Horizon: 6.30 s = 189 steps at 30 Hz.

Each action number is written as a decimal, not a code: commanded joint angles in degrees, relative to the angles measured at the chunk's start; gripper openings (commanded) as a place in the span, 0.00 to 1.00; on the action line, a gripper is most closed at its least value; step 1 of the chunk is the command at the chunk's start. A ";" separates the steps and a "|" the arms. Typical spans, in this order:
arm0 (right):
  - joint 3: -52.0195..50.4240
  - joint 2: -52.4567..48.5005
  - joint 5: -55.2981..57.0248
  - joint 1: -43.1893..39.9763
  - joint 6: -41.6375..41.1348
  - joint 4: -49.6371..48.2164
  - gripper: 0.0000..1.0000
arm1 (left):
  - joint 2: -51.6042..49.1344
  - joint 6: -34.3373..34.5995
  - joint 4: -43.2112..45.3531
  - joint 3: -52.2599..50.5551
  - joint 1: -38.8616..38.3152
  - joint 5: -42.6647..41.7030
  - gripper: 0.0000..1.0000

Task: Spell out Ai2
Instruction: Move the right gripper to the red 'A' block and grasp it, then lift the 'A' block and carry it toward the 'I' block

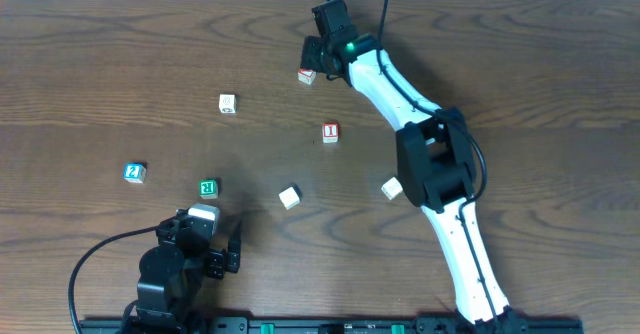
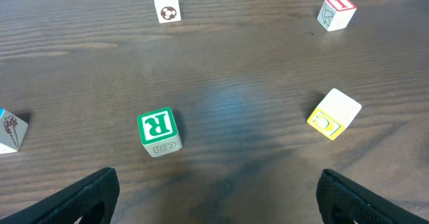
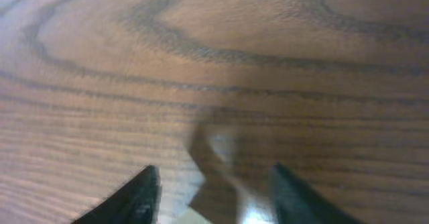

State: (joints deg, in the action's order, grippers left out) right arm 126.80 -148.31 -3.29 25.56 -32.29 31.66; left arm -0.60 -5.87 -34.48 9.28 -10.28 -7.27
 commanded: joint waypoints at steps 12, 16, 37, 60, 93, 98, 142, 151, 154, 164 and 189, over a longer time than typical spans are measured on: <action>0.76 6.12 4.90 6.47 2.12 9.73 0.69 | 0.35 -0.39 0.04 -0.35 0.24 0.22 0.95; 0.76 6.12 10.47 8.09 1.49 12.00 0.69 | 0.35 -0.37 0.04 -0.35 0.24 0.22 0.95; 1.29 5.86 17.70 6.23 -16.98 12.90 0.66 | 0.35 -0.37 0.04 -0.35 0.24 0.22 0.95; 1.27 3.72 10.51 5.38 -13.73 10.84 0.64 | 0.35 -0.39 0.04 -0.35 0.24 0.22 0.96; 1.29 1.03 8.83 5.60 -9.94 10.36 0.41 | 0.35 -0.37 0.07 -0.37 0.24 0.22 0.95; 1.29 1.03 8.83 5.57 -6.73 11.41 0.41 | 0.35 -0.37 0.07 -0.35 0.24 0.22 0.95; 27.41 1.86 10.29 7.61 34.47 36.96 0.03 | 0.35 -0.39 0.04 -0.37 0.24 0.22 0.95; 31.89 4.39 6.45 10.60 34.73 48.63 0.01 | 0.35 -0.39 0.04 -0.35 0.24 0.22 0.95; 31.89 5.27 -3.74 11.67 44.87 53.20 0.01 | 0.35 -0.37 0.04 -0.35 0.24 0.22 0.95; 29.66 5.51 -25.33 7.02 61.86 58.03 0.02 | 0.35 -0.37 0.04 -0.35 0.24 0.22 0.95; 10.16 6.75 -7.65 9.35 61.26 42.84 0.02 | 0.35 -0.37 0.04 -0.35 0.24 0.22 0.95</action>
State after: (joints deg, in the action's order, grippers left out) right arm 137.62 -143.39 -15.81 35.33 32.82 74.85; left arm -0.60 -5.87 -34.48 9.28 -10.28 -7.27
